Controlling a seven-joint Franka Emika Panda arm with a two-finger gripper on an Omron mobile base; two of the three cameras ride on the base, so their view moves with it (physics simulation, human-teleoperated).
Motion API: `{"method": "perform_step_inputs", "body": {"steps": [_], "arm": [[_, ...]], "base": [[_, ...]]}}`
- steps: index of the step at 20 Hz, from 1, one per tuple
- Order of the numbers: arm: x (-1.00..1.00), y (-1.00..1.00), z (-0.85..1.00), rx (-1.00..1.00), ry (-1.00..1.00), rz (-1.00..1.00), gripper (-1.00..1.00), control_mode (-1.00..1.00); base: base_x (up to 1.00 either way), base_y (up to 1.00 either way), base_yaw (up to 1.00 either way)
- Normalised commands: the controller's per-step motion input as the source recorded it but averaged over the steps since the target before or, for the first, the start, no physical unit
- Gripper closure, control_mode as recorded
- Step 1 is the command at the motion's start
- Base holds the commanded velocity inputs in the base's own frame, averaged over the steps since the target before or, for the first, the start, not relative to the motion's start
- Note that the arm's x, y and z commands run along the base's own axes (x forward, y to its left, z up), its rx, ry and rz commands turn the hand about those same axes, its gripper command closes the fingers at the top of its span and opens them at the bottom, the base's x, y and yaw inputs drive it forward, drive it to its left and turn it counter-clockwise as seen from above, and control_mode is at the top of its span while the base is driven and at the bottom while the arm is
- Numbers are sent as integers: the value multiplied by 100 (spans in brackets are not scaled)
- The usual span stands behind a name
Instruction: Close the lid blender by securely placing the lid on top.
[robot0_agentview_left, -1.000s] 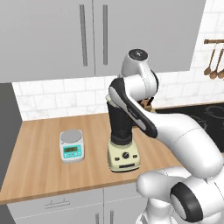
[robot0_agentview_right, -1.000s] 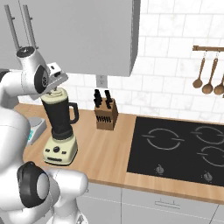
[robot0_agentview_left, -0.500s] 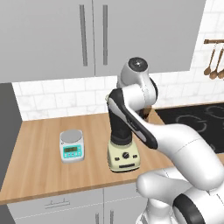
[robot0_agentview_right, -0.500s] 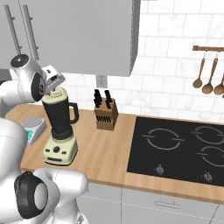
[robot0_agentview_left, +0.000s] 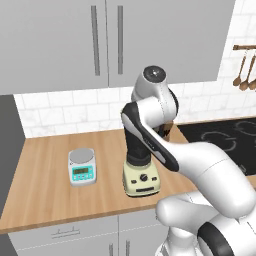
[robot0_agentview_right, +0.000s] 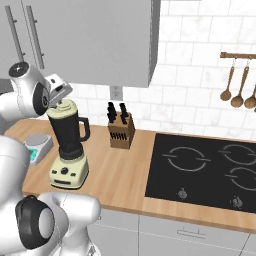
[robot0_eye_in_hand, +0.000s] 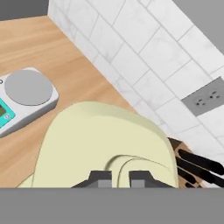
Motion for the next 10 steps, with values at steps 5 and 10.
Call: {"method": "perform_step_inputs", "body": {"steps": [5,10], "arm": [[0,8,-2,0,0,0,-100,-100],[0,9,0,1,0,0,-100,-100]], "base": [[0,0,0],[0,0,0]]}}
